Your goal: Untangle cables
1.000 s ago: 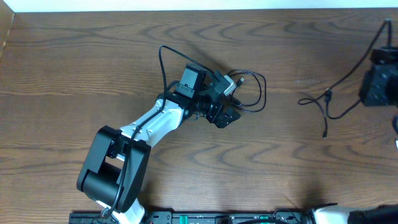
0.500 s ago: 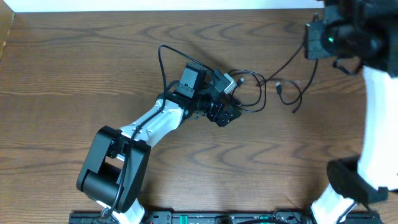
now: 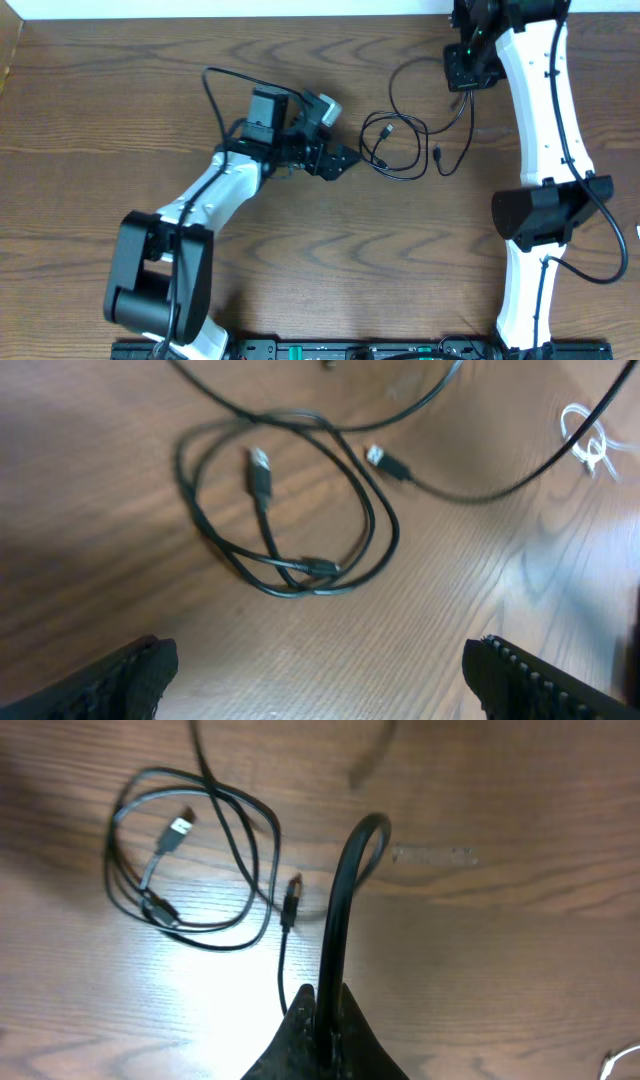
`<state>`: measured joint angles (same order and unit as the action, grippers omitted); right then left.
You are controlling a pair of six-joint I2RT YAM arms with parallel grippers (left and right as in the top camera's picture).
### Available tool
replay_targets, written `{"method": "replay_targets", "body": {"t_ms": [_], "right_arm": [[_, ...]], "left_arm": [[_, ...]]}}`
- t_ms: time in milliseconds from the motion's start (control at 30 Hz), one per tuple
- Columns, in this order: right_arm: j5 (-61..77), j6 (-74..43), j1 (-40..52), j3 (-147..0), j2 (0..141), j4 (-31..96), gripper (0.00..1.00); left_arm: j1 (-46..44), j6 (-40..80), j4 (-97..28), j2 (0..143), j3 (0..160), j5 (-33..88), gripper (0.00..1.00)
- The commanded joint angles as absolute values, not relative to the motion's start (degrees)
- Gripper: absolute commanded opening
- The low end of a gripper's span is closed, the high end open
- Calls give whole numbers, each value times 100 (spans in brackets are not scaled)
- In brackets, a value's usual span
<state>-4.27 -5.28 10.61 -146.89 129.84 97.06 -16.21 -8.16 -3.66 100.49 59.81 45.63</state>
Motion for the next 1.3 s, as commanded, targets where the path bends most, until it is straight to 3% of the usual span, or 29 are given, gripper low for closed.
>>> {"method": "replay_targets", "body": {"t_ms": [0, 500, 933, 1167, 1267], "right_arm": [[-390, -681, 1083, -14466, 12982, 9732, 1], [-1168, -1352, 1114, -14363, 12003, 9732, 1], [-978, -849, 1007, -14363, 10853, 9732, 1], [-561, -808, 1007, -14361, 10853, 9730, 25], [-561, -805, 1017, -14361, 10853, 9730, 29]], "left_arm": [[-1463, -718, -423, 9754, 5990, 4866, 98], [-1452, -720, -565, 9734, 5990, 4888, 99], [-1452, -716, -561, 9734, 5990, 4912, 99], [-1452, -720, -591, 9734, 5990, 4995, 99], [-1452, -720, -591, 9734, 5990, 4995, 99]]}}
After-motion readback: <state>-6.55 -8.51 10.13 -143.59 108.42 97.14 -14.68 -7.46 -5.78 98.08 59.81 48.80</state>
